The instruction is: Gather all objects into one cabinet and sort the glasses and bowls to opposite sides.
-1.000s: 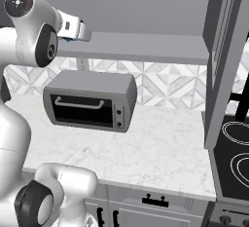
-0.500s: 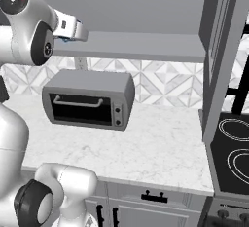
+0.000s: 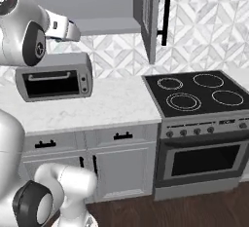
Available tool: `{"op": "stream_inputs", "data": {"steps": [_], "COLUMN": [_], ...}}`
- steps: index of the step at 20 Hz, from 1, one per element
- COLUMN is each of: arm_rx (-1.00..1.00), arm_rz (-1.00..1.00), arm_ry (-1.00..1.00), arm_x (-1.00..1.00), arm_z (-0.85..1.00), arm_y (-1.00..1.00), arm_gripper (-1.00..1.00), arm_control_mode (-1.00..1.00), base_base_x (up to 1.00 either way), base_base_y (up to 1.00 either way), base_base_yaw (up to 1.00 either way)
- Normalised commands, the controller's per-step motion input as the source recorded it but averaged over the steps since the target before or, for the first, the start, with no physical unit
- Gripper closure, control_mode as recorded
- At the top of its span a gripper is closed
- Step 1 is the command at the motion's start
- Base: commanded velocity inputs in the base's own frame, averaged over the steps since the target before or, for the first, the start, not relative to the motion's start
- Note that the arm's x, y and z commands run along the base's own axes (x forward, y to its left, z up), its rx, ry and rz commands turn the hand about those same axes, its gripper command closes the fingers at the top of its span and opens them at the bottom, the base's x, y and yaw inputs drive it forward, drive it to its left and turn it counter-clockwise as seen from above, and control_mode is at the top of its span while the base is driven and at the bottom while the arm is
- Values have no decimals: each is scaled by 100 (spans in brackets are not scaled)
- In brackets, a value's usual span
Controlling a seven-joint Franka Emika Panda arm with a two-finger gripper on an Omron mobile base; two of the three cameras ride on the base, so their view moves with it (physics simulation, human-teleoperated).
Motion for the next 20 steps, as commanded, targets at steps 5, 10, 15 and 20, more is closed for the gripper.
{"op": "stream_inputs", "data": {"steps": [5, 10, 15, 20], "arm_rx": [0, 0, 0, 0], "arm_rz": [0, 0, 0, 0], "arm_ry": [0, 0, 0, 0], "arm_x": [0, 0, 0, 0], "arm_z": [0, 0, 0, 0], "arm_y": [0, 0, 0, 0], "arm_gripper": [100, 100, 100, 100], "arm_control_mode": [100, 100, 100, 100], "base_base_x": [-69, -52, -12, 55], "base_base_y": [0, 0, -11, -29], "base_base_yaw": [-74, -79, -73, -55]}}
